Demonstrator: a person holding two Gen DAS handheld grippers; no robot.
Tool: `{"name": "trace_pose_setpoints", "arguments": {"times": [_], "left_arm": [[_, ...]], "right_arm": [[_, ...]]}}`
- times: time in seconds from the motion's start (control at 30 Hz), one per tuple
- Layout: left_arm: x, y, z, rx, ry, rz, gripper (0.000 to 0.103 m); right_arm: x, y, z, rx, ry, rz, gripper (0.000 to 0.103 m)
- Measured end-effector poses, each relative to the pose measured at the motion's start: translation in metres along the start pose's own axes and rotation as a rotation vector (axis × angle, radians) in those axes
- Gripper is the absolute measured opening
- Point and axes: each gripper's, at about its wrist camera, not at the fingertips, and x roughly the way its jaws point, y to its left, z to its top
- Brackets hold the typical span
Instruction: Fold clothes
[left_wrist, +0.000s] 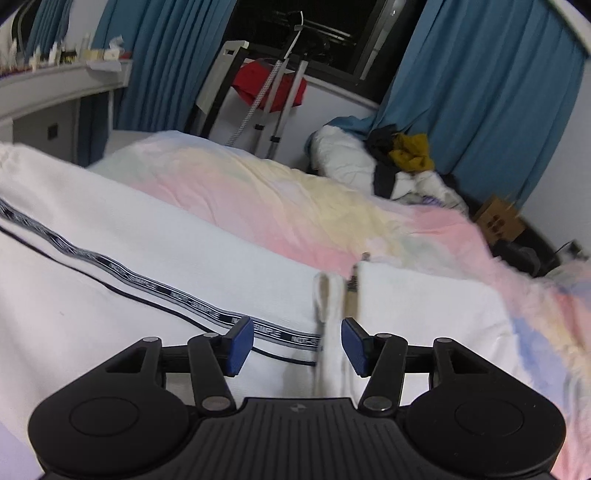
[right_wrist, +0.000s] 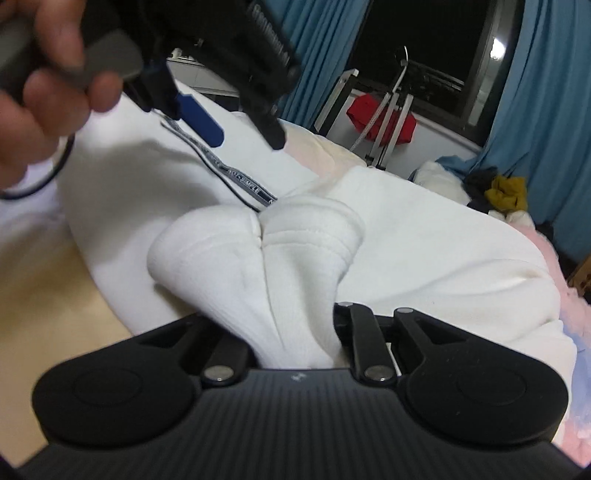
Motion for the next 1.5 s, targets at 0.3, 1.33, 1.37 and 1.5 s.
{"name": "trace_pose_setpoints", "arguments": {"times": [0.3, 1.33, 1.37, 1.5], "left_arm": [[0.000, 0.022, 0.001, -0.143, -0.023, -0.154, 0.058], [0.064, -0.002, -0.023, -0.257, 0.177, -0.528, 0.007], [0.064, -0.002, -0.023, -0.259, 0.165, -0.523, 0.007], [0.064, -0.003, -0.020, -0.264, 0.114, -0.486, 0.006]], "right_arm": [[-0.046, -0.016, 0.026, 0.156, 0.044, 0.217, 0.070], [-0.090, -0.023, 0.038, 0.090, -0.092, 0.194, 0.008], [-0.089, -0.025, 0.038, 0.098, -0.094, 0.189, 0.009], [-0.084, -0.034, 0.037, 0.133, -0.105, 0.172, 0.012]]}}
